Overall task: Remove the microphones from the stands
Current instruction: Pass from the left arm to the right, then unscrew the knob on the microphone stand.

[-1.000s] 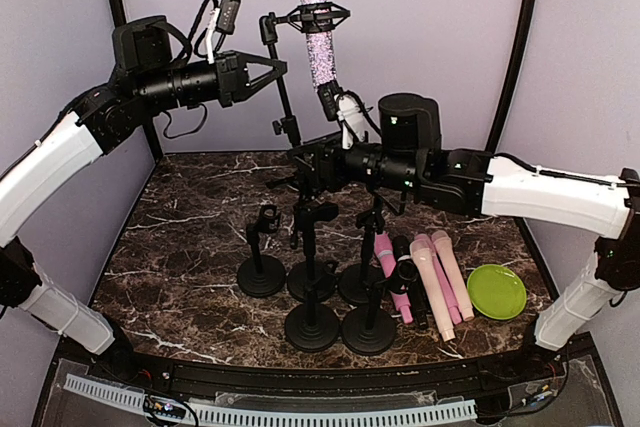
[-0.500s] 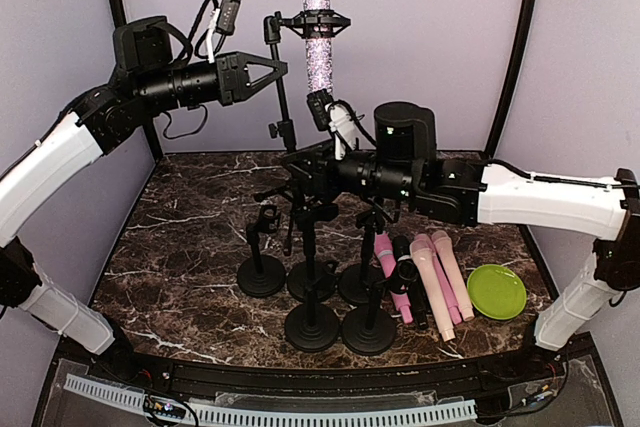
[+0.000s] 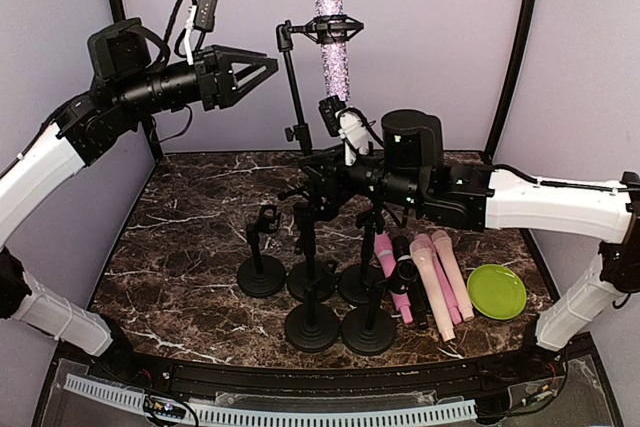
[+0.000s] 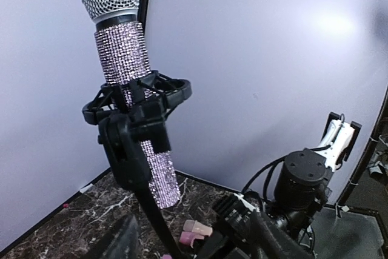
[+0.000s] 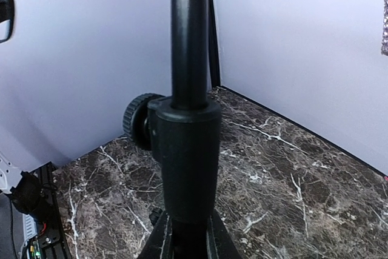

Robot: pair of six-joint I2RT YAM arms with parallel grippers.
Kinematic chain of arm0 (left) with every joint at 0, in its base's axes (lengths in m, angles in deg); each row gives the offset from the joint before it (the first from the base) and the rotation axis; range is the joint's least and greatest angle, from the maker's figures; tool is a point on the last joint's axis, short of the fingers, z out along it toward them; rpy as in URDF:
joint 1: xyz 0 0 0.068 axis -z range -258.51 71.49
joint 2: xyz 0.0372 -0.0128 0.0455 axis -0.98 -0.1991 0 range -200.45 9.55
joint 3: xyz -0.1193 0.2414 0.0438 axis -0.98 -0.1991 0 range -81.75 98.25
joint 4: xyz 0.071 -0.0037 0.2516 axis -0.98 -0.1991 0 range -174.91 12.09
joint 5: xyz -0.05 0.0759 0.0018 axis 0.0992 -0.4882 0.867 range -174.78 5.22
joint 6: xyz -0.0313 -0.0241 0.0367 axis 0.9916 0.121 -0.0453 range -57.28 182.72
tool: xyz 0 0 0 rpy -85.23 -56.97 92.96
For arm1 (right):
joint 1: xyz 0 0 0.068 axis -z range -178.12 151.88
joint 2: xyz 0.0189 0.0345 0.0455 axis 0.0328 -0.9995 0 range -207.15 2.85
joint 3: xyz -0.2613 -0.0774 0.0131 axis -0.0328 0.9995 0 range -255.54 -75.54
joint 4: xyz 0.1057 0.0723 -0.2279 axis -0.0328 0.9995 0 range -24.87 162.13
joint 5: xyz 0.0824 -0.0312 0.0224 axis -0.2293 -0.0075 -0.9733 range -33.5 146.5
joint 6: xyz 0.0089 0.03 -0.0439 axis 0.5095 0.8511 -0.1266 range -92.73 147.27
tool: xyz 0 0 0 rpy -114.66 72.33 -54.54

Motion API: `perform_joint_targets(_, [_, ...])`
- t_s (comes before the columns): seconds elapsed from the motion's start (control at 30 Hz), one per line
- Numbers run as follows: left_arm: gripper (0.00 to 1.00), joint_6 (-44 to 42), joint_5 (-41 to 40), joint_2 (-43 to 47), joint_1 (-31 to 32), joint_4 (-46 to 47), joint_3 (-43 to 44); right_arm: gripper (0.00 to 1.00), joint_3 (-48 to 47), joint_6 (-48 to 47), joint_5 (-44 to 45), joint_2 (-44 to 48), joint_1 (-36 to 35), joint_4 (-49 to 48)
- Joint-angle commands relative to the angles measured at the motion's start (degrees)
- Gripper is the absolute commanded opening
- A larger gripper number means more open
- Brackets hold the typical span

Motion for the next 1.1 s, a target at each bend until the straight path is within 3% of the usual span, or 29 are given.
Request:
perform_joint_targets(0.0, [0.74,-5.19,0.63,5.8,0.12,3.18,-3.56,0.0,0.14,-2.73,4.87,5.46,0.29,-8.83])
perform_joint_targets(0.13, [0.82,-9.07,1.08,7.44,0.17,1.7,-7.75,0.0,-0.12,-3.88,5.26,6.34,0.24,-8.82])
perform_joint_targets(0.3, [0.82,-16.45,3.45,8.96,0.14,1.14,-13.2,0.0,0.31,-3.42,3.91,8.03,0.13,-9.95])
perform_joint_targets(0.5, [0.73,-23.02,6.98,9.02,0.2,1.81,-16.62,0.0,-0.17,-2.07,-0.66,8.63,0.1,-9.16])
perform_joint_targets(0.8, [0.73,-30.63,3.78,7.19,3.93,2.78,-16.23,0.0,-0.7,-0.69,-3.14,7.77,0.04,-6.91])
perform_joint_targets(0.87, [0.7,-31.4,3.24,6.43,4.27,2.41,-15.59,0.0,-0.58,-0.53,-3.24,7.62,-0.11,-6.92])
perform_joint_targets(0.93, [0.59,-31.9,2.82,5.79,4.5,2.08,-14.93,0.0,-0.57,-0.34,-3.16,7.58,-0.21,-6.83])
perform_joint_targets(1.07, [0.47,-32.31,2.59,4.71,4.81,1.72,-13.9,0.0,-1.32,-0.55,-3.4,7.15,-0.18,-5.82])
